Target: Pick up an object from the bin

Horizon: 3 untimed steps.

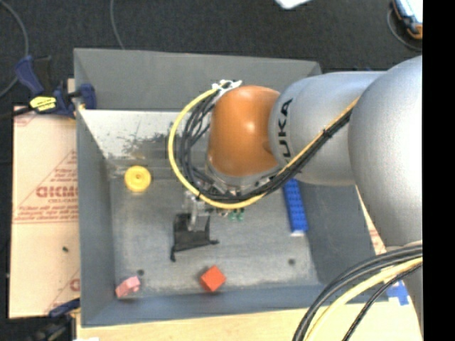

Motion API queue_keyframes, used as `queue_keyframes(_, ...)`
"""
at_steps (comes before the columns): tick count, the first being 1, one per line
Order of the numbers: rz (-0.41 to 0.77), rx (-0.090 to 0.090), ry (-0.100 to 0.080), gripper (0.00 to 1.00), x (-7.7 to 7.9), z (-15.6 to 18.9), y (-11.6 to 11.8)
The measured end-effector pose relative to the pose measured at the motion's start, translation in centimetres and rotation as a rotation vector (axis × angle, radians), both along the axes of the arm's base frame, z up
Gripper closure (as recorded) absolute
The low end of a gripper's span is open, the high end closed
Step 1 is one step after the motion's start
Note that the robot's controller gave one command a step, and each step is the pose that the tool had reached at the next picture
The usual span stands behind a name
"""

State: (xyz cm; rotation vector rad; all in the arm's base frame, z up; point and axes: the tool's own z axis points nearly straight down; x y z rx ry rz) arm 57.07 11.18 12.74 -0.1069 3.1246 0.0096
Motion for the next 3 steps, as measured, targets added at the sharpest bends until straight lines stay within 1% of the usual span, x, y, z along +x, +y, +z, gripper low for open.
queue_keyframes(1,-0.001,-0.002,0.007,1.00,-0.2,2.0,0.0)
queue_keyframes(2,-0.001,-0.001,0.000,1.00,0.0,3.9,0.0)
queue_keyframes(3,-0.001,0.000,-0.002,1.00,0.1,5.3,0.0)
